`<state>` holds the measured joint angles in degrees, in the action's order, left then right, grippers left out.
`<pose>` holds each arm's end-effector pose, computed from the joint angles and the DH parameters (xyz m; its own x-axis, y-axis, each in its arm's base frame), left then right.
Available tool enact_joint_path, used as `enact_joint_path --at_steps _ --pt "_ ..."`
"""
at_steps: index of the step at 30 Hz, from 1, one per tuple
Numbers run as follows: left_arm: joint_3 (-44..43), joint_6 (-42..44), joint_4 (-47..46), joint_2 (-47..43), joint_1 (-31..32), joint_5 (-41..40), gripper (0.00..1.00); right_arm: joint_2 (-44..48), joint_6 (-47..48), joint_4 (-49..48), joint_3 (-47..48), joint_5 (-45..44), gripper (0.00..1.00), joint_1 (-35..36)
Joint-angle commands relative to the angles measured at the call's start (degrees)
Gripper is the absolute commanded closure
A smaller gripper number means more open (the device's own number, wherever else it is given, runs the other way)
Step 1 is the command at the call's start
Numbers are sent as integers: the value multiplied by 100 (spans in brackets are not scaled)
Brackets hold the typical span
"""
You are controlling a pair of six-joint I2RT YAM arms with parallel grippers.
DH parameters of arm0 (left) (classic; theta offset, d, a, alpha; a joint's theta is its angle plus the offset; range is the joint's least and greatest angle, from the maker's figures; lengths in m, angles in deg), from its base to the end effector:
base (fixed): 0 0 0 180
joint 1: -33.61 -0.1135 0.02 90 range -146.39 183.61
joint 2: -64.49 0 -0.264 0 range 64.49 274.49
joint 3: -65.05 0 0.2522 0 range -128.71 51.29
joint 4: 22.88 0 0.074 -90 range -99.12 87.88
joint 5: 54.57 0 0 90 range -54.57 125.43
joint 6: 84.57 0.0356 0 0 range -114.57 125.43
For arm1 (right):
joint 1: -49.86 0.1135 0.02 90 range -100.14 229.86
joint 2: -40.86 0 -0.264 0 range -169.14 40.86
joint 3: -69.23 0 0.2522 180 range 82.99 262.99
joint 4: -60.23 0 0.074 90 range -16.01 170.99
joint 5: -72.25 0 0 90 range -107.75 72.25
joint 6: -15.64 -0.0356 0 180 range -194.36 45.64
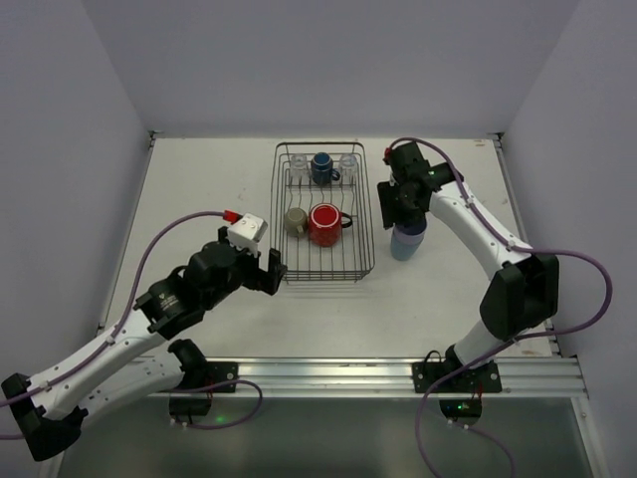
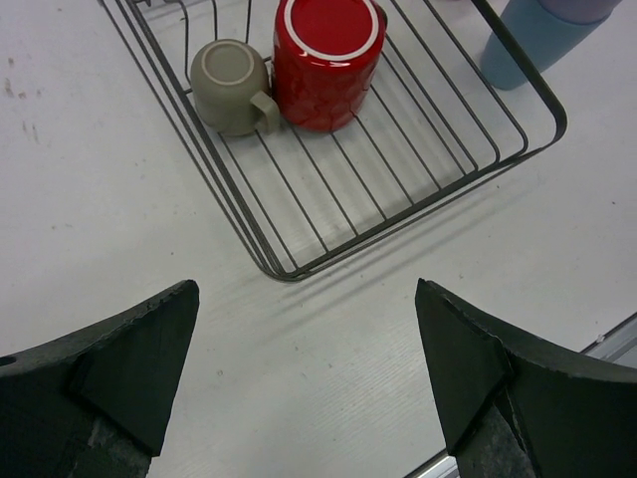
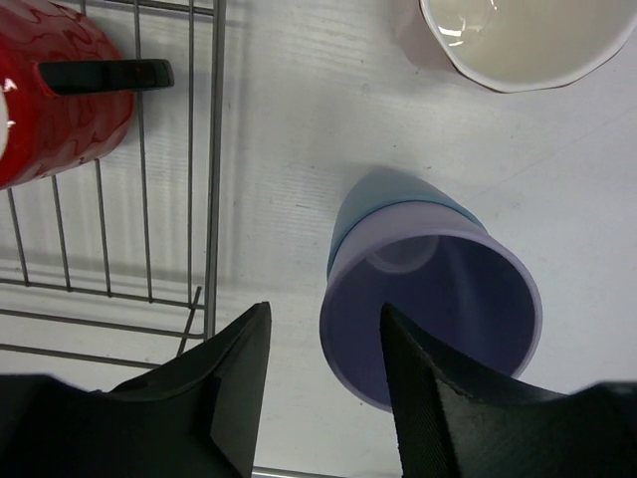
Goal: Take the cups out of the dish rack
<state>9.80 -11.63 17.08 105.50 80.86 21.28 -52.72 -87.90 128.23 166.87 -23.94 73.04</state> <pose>0.1170 -0.1138 0.3017 -0.4467 0.0641 -0.8924 0.4514 0.8773 -0.1629 0.3105 0.1288 0.2966 -0.8843 -0.1254 -0.4498 -0.1448 0.9894 0.0087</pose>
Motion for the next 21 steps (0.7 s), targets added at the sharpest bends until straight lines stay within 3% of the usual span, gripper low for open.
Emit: enact_joint_path --at_steps 1,5,9,12,16,21 --pt "-481 -122 -203 187 -57 351 6 594 36 -167 181 188 48 -15" --pt "-763 -227 -386 791 -49 632 6 1497 -139 -554 -55 373 31 28" --pt "-1167 -184 -667 1601 57 607 6 2498 -298 -1221 -713 628 20 99" --pt "-1465 299 -967 2234 13 388 4 3403 -455 -1880 -1460 1075 14 108" --pt "-1668 904 -1721 3041 4 667 1 4303 -658 -2636 -2382 1463 8 108" --pt "-2300 1319 -1934 3948 -57 616 0 4770 -589 -2673 -2770 1569 4 117"
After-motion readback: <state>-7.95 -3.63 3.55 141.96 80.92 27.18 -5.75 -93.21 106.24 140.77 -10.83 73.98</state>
